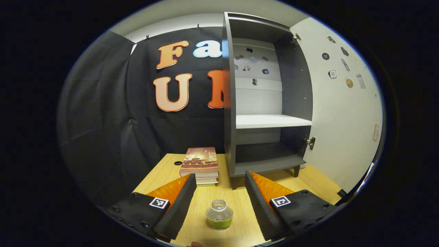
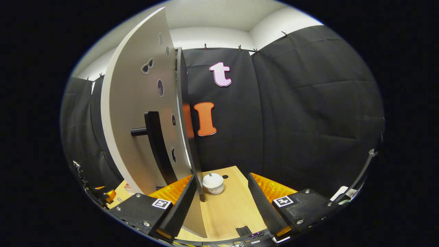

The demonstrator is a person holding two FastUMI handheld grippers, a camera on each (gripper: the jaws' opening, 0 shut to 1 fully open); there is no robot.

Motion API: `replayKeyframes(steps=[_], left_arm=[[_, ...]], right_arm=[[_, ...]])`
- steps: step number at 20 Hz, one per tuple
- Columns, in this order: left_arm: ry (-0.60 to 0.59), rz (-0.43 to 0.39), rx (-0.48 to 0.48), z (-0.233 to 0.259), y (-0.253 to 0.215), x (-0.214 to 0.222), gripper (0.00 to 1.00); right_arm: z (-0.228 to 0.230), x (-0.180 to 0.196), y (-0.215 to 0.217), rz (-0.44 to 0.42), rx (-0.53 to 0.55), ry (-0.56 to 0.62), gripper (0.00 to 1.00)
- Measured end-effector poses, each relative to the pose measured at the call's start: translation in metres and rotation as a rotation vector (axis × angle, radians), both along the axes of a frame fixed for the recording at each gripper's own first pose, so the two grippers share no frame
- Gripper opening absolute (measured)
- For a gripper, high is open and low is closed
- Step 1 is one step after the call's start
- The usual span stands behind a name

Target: Open the cabinet door with the right hand, grasp the bottle in the cabinet with the left hand and place it on the coaster, then close the cabinet door with the right hand.

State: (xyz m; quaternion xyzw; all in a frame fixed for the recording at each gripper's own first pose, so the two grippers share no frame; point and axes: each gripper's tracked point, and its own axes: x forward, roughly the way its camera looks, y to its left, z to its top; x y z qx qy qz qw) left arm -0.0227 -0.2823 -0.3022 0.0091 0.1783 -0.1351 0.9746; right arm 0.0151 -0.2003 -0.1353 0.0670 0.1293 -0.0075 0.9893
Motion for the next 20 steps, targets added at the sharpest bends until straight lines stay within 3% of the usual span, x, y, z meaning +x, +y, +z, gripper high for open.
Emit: replayKeyframes(steps=[4,7,9,10,11,12,16,17,18,20], left_arm=[[-0.055,0.023,-0.01,0.056,0.01,0.005,0.93],[-0.11,0.05,0.002,0.101,0.023,0.009,0.93],[-0.131,0.072,-0.001,0.126,0.034,0.009,0.93],[-0.137,0.086,-0.004,0.137,0.041,0.007,0.93],[-0.136,0.104,-0.011,0.147,0.048,0.007,0.94],[-0.135,0.118,-0.022,0.156,0.053,0.005,0.94],[-0.181,0.171,-0.038,0.196,0.082,0.004,0.95],[-0.2,0.181,-0.026,0.206,0.094,0.005,0.95],[-0.212,0.189,-0.016,0.216,0.1,0.002,0.94],[-0.223,0.201,-0.02,0.227,0.109,-0.002,0.94]], right_arm=[[0.003,0.003,0.0,0.008,0.001,-0.005,0.99],[0.004,0.005,0.001,0.024,-0.023,-0.007,0.89],[0.006,0.007,0.003,0.036,-0.034,-0.01,0.99],[0.005,0.007,0.004,0.041,-0.034,-0.01,0.99],[0.005,0.006,0.005,0.047,-0.031,-0.011,0.82],[0.004,0.007,0.006,0.051,-0.029,-0.009,0.99],[0.004,0.007,0.012,0.069,-0.019,-0.008,0.99],[0.005,0.006,0.014,0.075,-0.015,-0.008,0.89],[0.005,0.005,0.016,0.08,-0.011,-0.007,0.99],[0.004,0.004,0.023,0.089,-0.008,-0.006,0.97]])
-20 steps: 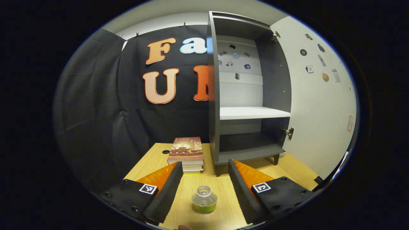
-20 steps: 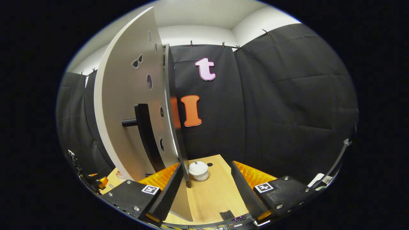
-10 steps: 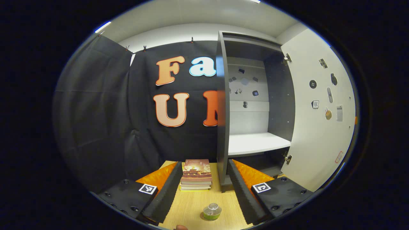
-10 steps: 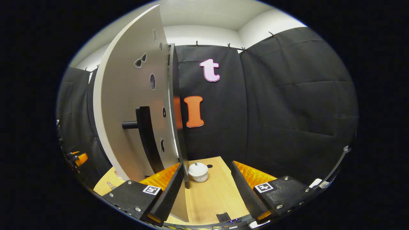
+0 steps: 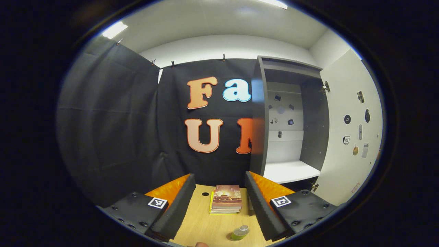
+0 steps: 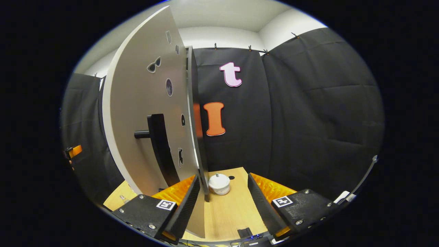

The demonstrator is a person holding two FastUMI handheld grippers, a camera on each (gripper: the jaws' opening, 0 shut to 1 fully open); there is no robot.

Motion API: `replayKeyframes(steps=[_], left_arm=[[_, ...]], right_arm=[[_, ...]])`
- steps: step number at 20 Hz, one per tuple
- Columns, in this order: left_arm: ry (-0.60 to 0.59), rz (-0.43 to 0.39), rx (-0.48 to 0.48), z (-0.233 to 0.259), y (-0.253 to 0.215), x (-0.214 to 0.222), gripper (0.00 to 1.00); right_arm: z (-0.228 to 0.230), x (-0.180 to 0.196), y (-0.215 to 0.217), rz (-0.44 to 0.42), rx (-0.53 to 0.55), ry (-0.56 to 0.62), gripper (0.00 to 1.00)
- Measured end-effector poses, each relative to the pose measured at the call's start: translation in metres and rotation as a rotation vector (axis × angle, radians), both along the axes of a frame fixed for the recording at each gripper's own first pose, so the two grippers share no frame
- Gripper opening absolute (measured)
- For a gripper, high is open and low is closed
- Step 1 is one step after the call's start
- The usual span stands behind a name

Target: Open the cabinet door with the right hand, grasp the bottle in the cabinet with the left hand and place it on the coaster, then close the cabinet door with the right hand.

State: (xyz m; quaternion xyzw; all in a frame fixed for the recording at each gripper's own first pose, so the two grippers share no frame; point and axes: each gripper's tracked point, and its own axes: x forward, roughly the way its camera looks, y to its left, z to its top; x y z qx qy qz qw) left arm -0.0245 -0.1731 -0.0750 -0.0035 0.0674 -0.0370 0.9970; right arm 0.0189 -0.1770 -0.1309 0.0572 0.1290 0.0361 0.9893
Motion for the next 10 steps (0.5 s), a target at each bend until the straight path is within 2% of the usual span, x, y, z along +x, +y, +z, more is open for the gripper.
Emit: replayKeyframes(steps=[1,5,10], left_arm=[[-0.003,0.001,-0.011,0.006,0.003,-0.003,0.94],[-0.007,-0.033,-0.049,0.023,0.009,-0.005,0.94],[-0.026,-0.013,-0.038,0.045,0.031,0.0,0.94]], right_arm=[[0.001,0.0,0.004,0.007,0.0,0.0,0.87],[0.002,-0.002,0.026,0.034,0.005,0.007,0.87],[0.002,-0.007,0.049,0.044,0.005,0.01,0.87]])
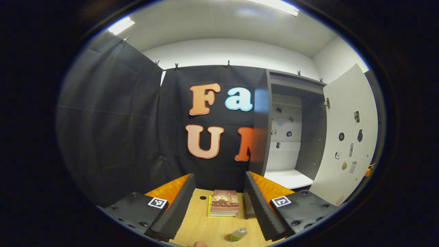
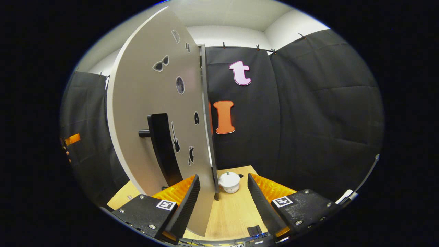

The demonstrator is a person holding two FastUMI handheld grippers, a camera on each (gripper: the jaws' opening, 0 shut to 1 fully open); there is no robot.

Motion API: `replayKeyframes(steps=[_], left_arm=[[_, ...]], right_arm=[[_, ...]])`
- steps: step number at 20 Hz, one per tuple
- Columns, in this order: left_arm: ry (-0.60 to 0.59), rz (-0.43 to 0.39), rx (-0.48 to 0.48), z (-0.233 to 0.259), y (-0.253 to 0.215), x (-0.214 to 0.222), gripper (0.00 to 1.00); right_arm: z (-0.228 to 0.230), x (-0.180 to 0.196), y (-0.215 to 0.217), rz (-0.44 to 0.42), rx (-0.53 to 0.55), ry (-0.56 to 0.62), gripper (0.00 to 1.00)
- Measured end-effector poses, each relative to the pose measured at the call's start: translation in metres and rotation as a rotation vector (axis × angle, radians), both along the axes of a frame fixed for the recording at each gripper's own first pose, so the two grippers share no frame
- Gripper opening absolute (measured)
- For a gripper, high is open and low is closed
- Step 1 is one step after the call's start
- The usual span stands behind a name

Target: Open the cabinet door with the right hand, grasp the bottle in the cabinet with the left hand and place it on the coaster, then close the cabinet door with the right hand.

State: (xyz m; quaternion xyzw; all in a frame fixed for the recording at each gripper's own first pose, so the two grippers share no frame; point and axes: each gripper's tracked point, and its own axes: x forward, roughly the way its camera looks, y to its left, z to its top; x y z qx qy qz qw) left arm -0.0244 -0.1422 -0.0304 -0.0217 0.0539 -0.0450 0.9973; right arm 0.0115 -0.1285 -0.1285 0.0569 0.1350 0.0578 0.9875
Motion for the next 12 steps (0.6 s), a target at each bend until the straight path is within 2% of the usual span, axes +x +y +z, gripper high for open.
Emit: replayKeyframes(steps=[3,10,11,12], left_arm=[[-0.025,0.018,0.048,0.012,0.015,0.008,0.95],[-0.044,-0.008,0.037,0.023,0.036,0.018,0.94],[-0.048,-0.005,0.043,0.023,0.041,0.022,0.94],[-0.051,-0.003,0.049,0.022,0.047,0.023,0.94]], right_arm=[[0.001,-0.003,0.013,-0.005,0.008,-0.003,0.87],[0.001,-0.004,0.059,0.018,0.023,-0.004,0.87],[0.001,-0.006,0.066,0.022,0.025,-0.004,0.82],[0.002,-0.004,0.073,0.026,0.026,-0.004,0.87]])
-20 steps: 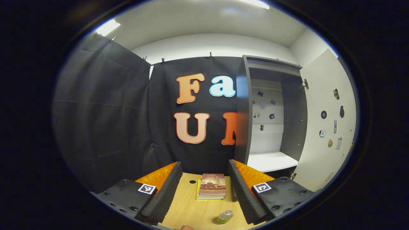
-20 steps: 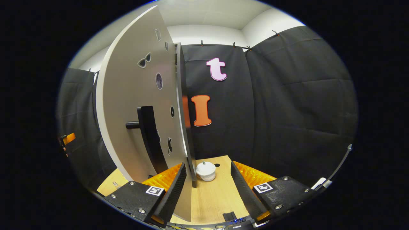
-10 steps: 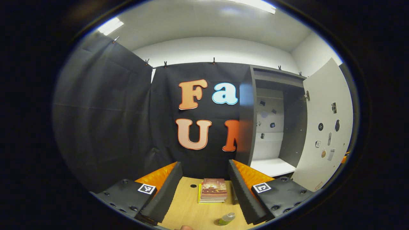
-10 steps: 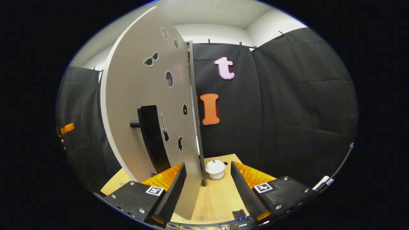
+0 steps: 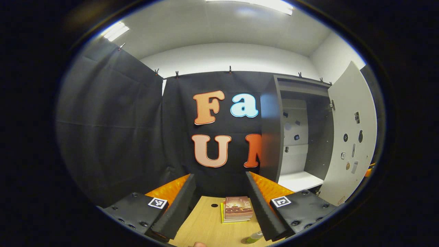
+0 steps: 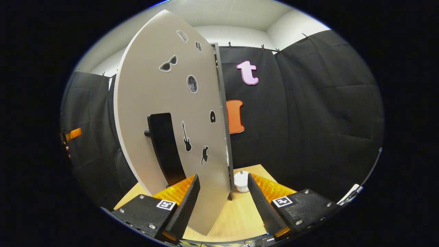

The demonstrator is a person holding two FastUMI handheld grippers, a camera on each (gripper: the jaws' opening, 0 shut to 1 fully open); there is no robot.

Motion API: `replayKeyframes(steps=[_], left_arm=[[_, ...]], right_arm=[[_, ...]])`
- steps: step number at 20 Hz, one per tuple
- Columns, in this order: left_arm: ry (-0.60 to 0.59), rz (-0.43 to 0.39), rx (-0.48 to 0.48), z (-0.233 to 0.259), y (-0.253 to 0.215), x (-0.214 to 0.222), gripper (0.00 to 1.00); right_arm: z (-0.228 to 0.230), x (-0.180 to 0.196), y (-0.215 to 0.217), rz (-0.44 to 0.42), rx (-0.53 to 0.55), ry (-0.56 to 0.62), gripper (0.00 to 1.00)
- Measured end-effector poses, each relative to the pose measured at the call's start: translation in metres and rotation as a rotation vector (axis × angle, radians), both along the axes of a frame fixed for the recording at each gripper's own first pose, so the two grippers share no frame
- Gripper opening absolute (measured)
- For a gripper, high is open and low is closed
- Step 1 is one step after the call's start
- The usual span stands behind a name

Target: Open the cabinet door with the right hand, grasp the bottle in the cabinet with the left hand and place it on the coaster, then close the cabinet door with the right hand.

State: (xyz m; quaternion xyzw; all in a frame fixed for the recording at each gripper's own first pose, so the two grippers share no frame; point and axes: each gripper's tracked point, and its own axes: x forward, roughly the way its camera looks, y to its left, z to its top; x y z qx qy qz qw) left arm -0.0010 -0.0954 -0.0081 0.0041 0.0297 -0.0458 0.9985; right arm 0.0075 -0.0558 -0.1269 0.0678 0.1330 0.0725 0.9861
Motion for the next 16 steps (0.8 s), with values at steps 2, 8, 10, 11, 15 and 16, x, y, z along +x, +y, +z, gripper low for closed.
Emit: replayKeyframes(steps=[2,8,10,11,15,16], left_arm=[[-0.002,0.005,0.005,-0.001,0.012,0.004,0.95],[0.004,0.013,0.002,-0.008,0.047,0.016,0.94],[-0.004,0.017,0.01,-0.008,0.057,0.019,0.94],[-0.008,0.016,0.011,-0.008,0.062,0.021,0.94],[-0.014,0.008,0.014,-0.01,0.076,0.027,0.94],[-0.015,0.006,0.015,-0.01,0.078,0.028,0.95]], right_arm=[[0.0,0.003,0.015,0.006,0.003,0.004,0.87],[-0.002,0.012,0.056,0.005,0.034,0.012,0.88],[-0.004,0.018,0.073,0.012,0.055,0.017,0.81],[-0.004,0.02,0.081,0.02,0.064,0.019,0.9],[-0.003,0.034,0.123,0.066,0.076,0.017,0.93],[-0.003,0.035,0.133,0.077,0.072,0.015,1.0]])
